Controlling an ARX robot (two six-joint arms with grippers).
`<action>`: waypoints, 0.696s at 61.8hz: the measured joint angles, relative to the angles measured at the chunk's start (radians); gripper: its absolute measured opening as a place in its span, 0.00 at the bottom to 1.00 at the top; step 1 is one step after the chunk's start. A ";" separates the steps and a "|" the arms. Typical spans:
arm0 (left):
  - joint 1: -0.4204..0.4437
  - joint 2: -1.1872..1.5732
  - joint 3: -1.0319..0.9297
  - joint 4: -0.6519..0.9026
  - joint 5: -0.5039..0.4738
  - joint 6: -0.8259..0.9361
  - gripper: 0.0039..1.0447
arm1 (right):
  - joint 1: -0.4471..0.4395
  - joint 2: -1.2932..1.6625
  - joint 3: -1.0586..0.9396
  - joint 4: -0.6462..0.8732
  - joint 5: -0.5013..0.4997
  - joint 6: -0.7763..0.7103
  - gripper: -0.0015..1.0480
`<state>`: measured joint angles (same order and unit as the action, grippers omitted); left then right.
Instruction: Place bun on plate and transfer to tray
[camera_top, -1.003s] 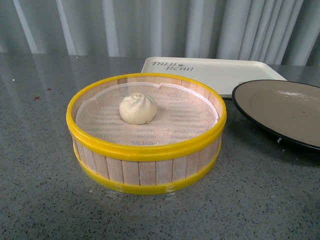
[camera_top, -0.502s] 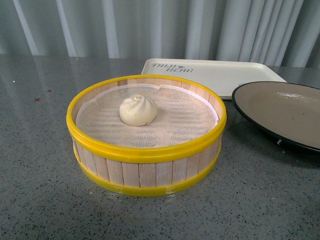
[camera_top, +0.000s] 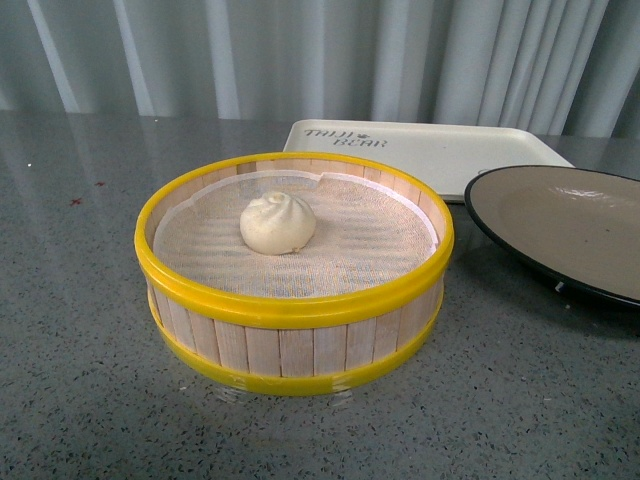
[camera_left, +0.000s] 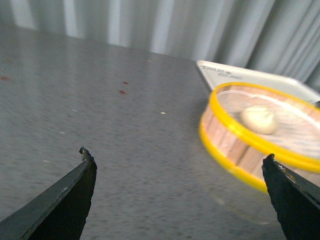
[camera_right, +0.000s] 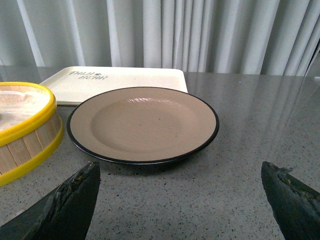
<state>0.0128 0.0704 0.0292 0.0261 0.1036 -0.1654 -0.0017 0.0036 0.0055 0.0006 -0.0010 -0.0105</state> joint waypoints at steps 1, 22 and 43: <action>0.000 0.015 0.001 0.025 0.017 -0.022 0.94 | 0.000 0.000 0.000 0.000 0.000 0.000 0.92; -0.127 0.797 0.380 0.504 0.435 -0.051 0.94 | 0.000 0.000 0.000 0.000 0.000 0.000 0.92; -0.286 1.424 0.835 0.202 0.351 0.321 0.94 | 0.000 0.000 0.000 0.000 0.000 0.000 0.92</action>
<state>-0.2733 1.4948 0.8646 0.2279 0.4541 0.1558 -0.0017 0.0036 0.0055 0.0006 -0.0006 -0.0109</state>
